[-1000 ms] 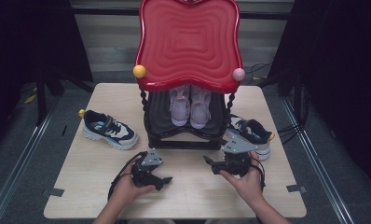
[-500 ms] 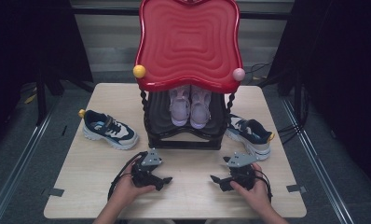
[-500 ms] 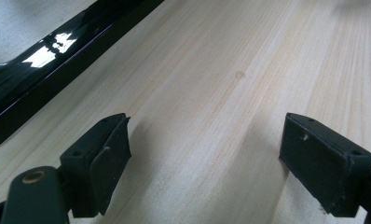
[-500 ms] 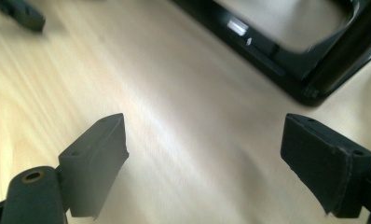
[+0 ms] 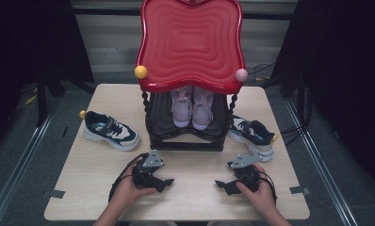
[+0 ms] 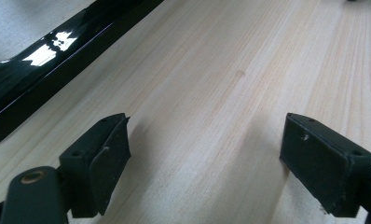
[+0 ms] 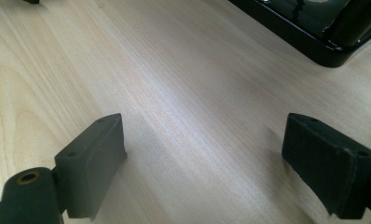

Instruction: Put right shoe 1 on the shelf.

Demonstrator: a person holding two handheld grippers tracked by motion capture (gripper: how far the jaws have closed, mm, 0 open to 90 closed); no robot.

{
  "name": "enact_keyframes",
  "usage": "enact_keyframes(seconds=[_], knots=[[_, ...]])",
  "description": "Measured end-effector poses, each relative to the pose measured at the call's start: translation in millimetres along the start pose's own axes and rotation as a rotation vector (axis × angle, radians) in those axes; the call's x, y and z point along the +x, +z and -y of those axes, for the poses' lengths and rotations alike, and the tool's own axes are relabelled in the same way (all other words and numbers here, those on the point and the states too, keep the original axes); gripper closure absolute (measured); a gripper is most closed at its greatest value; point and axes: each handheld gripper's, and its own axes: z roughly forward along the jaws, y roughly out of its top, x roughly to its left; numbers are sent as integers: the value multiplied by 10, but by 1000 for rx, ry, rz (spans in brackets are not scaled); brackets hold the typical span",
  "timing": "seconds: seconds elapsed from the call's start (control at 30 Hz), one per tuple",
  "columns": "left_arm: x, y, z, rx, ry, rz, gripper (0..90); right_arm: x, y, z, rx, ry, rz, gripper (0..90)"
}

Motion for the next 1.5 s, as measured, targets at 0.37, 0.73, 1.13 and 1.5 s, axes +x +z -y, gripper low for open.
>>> enact_keyframes(seconds=[0.37,0.73,1.13,1.5], knots=[[36,-96,-71,61,-26,-1,203,6,2,-1,4,-1,5,119],[247,-411,-35,95,-34,-46,203,5,2,-1,5,-3,3,117],[436,-619,-12,150,-37,-62,203,4,1,-1,5,-3,4,117],[620,-825,-39,137,-73,-105,203,4,0,-1,5,-3,6,117]])
